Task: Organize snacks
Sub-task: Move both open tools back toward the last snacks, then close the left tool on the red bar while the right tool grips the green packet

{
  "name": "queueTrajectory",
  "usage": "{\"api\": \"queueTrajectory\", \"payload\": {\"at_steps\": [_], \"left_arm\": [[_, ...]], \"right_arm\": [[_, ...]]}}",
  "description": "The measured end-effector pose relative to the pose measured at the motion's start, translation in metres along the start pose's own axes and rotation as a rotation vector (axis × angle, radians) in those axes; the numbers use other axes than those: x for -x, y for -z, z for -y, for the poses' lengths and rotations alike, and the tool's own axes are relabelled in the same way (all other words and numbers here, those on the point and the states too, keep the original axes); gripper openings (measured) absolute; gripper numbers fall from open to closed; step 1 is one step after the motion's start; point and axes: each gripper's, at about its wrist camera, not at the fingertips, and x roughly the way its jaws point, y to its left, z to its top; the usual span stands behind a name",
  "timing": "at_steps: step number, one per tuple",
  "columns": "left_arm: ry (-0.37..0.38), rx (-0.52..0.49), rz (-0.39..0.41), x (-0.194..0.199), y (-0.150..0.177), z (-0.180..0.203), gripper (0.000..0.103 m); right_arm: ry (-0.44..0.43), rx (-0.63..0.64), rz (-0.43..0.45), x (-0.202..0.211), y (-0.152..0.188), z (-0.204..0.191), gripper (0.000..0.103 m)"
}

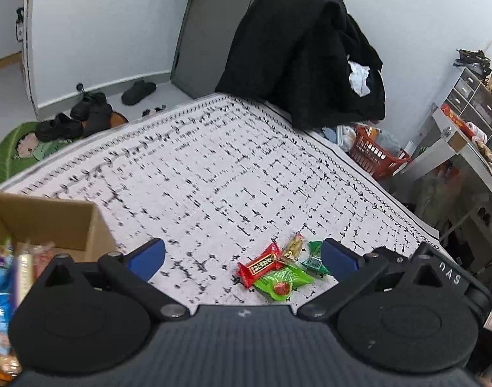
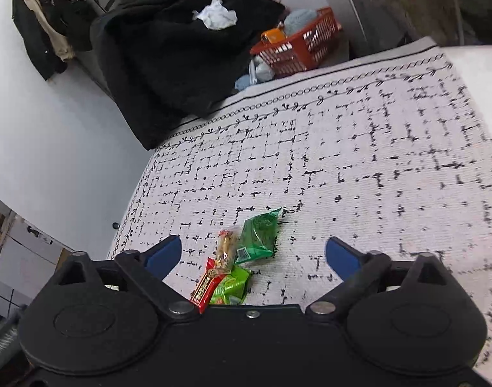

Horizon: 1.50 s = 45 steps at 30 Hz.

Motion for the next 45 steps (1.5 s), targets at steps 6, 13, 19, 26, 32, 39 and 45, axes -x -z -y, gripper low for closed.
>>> {"api": "queueTrajectory", "payload": {"at_steps": [6,13,19,26,32,39,45], "left_arm": [[-0.002,0.000,-0.053,-0.041,0.006,0.004,0.091],[-0.010,-0.026,-0.127,-0.086,0.018,0.005,0.069],[-0.007,-0.057,-0.151,-0.111,0.028,0.006,0.067],[-0.023,-0.128,-0.134,-0.129,0.030,0.015,0.068],[-0.023,-0.153,-0.143,-0.131,0.031,0.019,0.065],[0.023,-0.174,-0.174,-0.126,0.034,0.022,0.029],[0.026,-0.122,-0.172,-0.108,0.030,0.014,0.025]], "right_arm": [[-0.038,-0.012,-0.043,-0.031,0.003,0.008,0.079],[-0.037,-0.015,-0.074,-0.056,0.008,0.016,0.069],[-0.036,0.008,-0.059,-0.064,0.008,0.016,0.066],[-0.021,0.060,-0.042,-0.078,0.007,0.008,0.066],[0.020,0.158,-0.028,-0.085,0.014,-0.005,0.066],[0.068,0.240,-0.041,-0.084,0.019,-0.012,0.032],[0.034,0.218,-0.032,-0.065,0.019,-0.015,0.030]]}}
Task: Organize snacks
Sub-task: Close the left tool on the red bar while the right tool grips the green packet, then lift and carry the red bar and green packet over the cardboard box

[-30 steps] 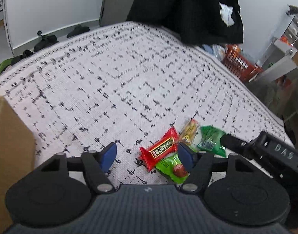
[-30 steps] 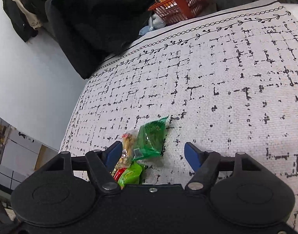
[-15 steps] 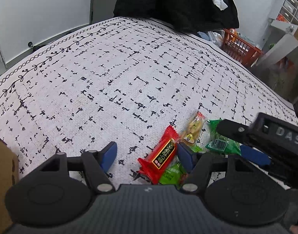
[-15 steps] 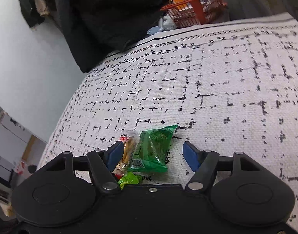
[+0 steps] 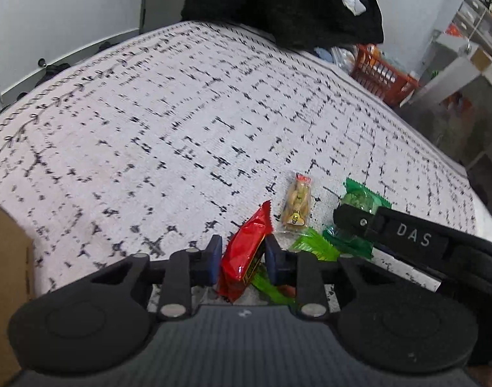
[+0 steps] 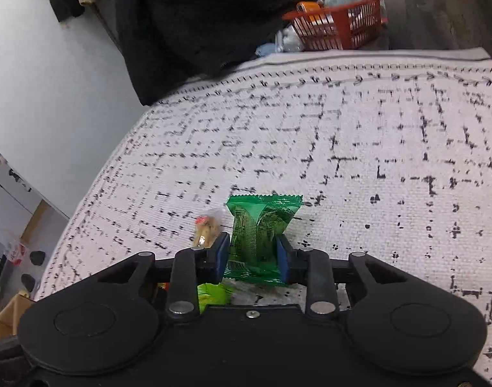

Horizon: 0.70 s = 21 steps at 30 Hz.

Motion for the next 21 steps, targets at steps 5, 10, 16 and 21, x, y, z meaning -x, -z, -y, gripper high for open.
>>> {"api": "queueTrajectory", "payload": {"at_steps": [5,10,16,21], "left_arm": [[0.002,0.017,0.026,0.024,-0.004,-0.006,0.016],[0.002,0.022,0.064,0.054,-0.009,-0.010,0.016],[-0.017,0.050,0.104,0.093,-0.014,-0.027,0.016],[-0.041,0.074,0.142,0.121,-0.020,-0.043,0.016]], "right_arm": [[-0.029,0.019,0.034,0.020,-0.002,-0.011,0.030],[-0.069,0.035,0.039,0.035,0.000,-0.023,0.030],[-0.117,0.070,0.045,0.048,0.003,-0.046,0.030],[-0.160,0.101,0.043,0.055,0.007,-0.068,0.030]]}}
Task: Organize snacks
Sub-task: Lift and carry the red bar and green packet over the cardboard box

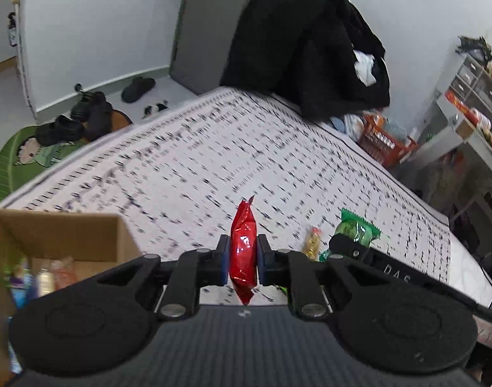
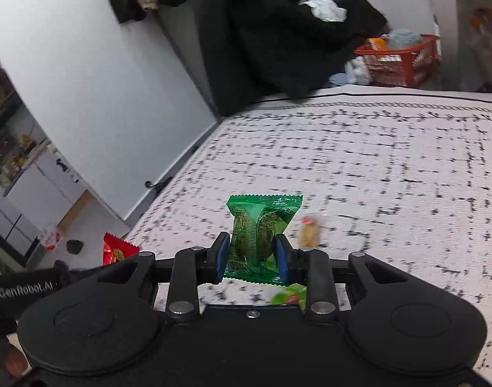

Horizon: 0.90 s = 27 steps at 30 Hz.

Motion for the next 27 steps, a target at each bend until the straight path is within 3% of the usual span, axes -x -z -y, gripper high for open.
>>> {"api": "queueTrajectory", "payload": {"at_steps": [15,27], "left_arm": [[-0.086,0.101,0.066,0.055,-0.013,-0.067,0.016],[-0.112,0.176,0.058,0.068,-0.012,-0.114,0.016]], "right_arm": [[-0.124,0.105,-0.021,0.009,0.017,-0.073,0.030],[-0.198,0.211,-0.067,-0.001,0.040,-0.134,0.030]]}}
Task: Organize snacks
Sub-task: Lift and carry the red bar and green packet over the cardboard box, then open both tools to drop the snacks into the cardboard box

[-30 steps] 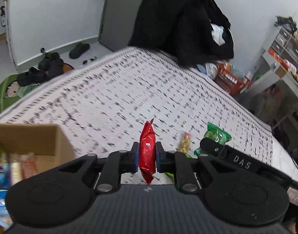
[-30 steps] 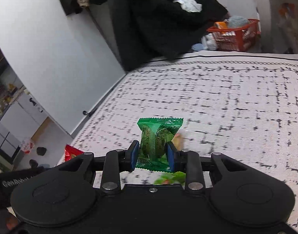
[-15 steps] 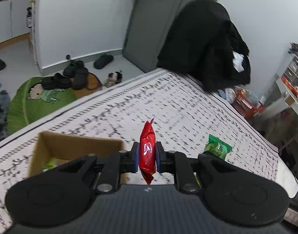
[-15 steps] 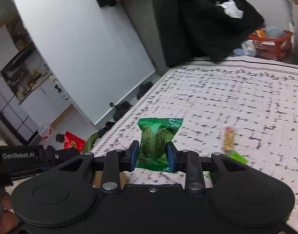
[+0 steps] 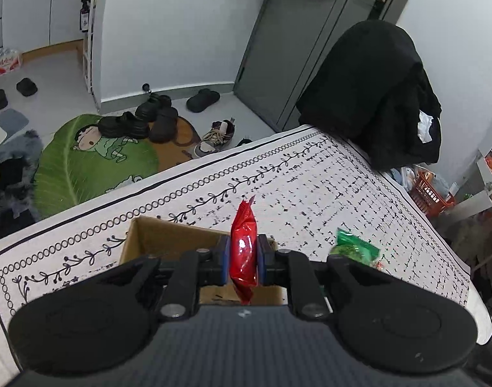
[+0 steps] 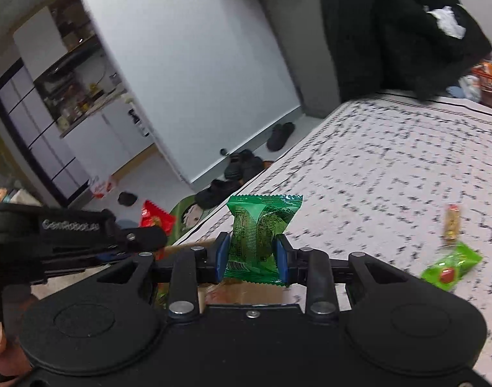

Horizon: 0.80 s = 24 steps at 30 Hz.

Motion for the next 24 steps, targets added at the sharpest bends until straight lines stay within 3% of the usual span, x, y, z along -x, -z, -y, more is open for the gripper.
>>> {"api": "queueTrajectory", "payload": {"at_steps": [12,15,20,24], "left_arm": [[-0.007,0.062,-0.010,0.001,-0.008,-0.038,0.020],[-0.013,0.065,-0.013,0.000,-0.009,-0.043,0.022],[-0.022,0.071,-0.019,0.000,-0.010,-0.048,0.044],[-0.036,0.068,-0.013,0.002,-0.010,-0.046,0.069]], "right_arm": [[-0.019,0.075,-0.061,-0.023,0.010,-0.032,0.032],[0.008,0.085,-0.061,-0.025,0.010,-0.033,0.050],[0.038,0.076,-0.050,-0.020,0.008,-0.026,0.053],[0.065,0.042,-0.063,-0.014,0.005,-0.014,0.053]]}}
